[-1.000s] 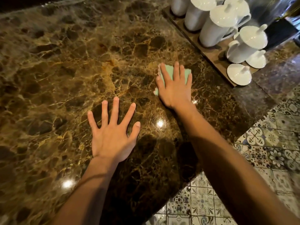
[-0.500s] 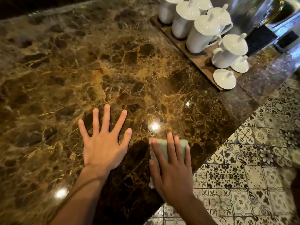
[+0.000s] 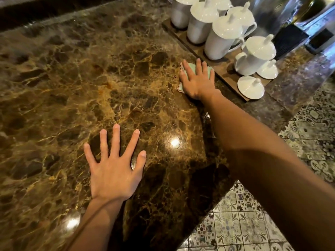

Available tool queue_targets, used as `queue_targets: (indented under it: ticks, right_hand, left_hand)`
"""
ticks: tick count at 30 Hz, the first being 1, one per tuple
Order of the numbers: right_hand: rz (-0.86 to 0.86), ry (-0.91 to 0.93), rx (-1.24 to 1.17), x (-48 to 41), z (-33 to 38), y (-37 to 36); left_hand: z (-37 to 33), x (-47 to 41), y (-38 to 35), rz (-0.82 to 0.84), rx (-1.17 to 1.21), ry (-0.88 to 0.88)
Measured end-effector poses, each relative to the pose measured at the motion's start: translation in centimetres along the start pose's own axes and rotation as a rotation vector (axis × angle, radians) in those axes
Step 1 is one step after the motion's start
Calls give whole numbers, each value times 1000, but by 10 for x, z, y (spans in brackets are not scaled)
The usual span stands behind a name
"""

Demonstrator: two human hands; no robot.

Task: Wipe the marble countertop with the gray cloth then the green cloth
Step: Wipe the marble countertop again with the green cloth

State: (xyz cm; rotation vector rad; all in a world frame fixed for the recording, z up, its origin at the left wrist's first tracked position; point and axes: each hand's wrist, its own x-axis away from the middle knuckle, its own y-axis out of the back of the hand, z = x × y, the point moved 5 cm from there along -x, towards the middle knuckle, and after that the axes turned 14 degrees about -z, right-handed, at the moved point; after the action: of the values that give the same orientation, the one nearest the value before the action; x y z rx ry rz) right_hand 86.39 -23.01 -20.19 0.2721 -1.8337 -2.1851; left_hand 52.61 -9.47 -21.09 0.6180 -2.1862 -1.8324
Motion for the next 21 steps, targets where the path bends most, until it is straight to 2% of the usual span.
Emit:
queue_targets:
  ticks: [6,9,14,17,21]
  right_hand:
    - [-67,84,6,79,-3,1]
    - [-112,154,29,173,-7,1]
    - [-68,185,-13,326,-18,-2]
    - [-61,171,-3,352,-22,-8]
    - [-60,193,-25,326,-25,-4]
  left_hand:
    - [-1,-1,0,10,4,9]
    - [-1,0,1,23,2,18]
    - [-1,-1,3,42,1,19]
    - [-1,-1,3,47,0,13]
    - [-1,0,3,53,-10,11]
